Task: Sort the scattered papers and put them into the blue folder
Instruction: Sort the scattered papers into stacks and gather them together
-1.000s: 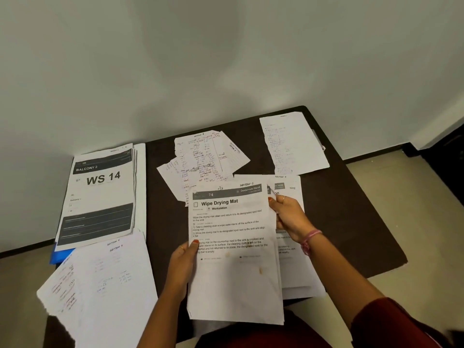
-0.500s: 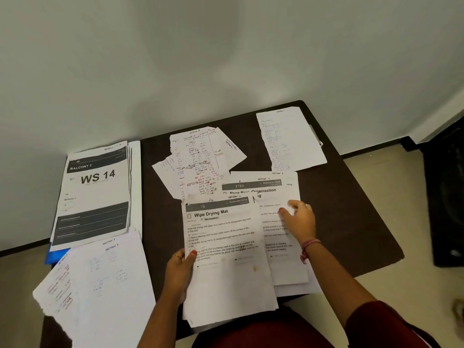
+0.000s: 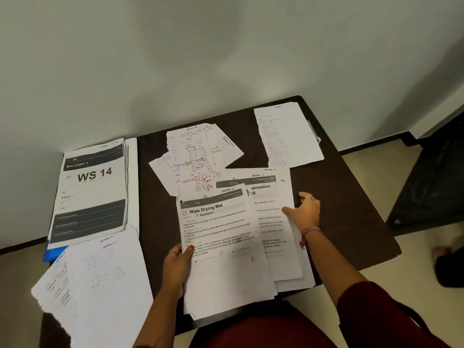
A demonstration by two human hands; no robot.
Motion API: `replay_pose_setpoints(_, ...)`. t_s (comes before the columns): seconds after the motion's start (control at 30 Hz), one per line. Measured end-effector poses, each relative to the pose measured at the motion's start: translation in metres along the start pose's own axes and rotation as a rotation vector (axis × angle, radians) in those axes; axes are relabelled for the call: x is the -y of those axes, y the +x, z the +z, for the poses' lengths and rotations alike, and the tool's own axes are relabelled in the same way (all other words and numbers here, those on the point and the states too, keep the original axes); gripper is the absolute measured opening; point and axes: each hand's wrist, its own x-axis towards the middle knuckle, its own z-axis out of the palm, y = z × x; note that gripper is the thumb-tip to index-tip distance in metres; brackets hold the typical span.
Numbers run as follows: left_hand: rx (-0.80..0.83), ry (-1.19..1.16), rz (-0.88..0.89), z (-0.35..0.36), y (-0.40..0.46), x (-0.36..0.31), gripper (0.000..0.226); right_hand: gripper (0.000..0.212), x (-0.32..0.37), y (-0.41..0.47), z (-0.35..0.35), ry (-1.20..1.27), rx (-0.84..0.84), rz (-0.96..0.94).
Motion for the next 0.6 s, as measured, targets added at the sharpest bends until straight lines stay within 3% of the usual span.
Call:
replay_pose_setpoints(0.07,0.002,-0.003,0.006,0.001,0.000,0.001,0.020,0.063,-0.001,0.005,0.001,0.091,0.012,0.021)
replay_pose_setpoints(0.23,-0.006,-0.015,0.002,0.000,0.000,0.003,0.012,0.019,-0.002,0.004,-0.007,0.283,0.019,0.015)
replay_pose_setpoints(0.43,0.000,-0.051,0.003,0.002,-0.003,0.003,0.016,0.008,0.017,-0.005,-0.032,0.348,0.015,-0.125)
replay_pose_setpoints(0.6,0.012,-0.096,-0.004,0.001,-0.007,0.003,0.018,0.021,0.031,-0.005,-0.052,0.383,-0.001,-0.172)
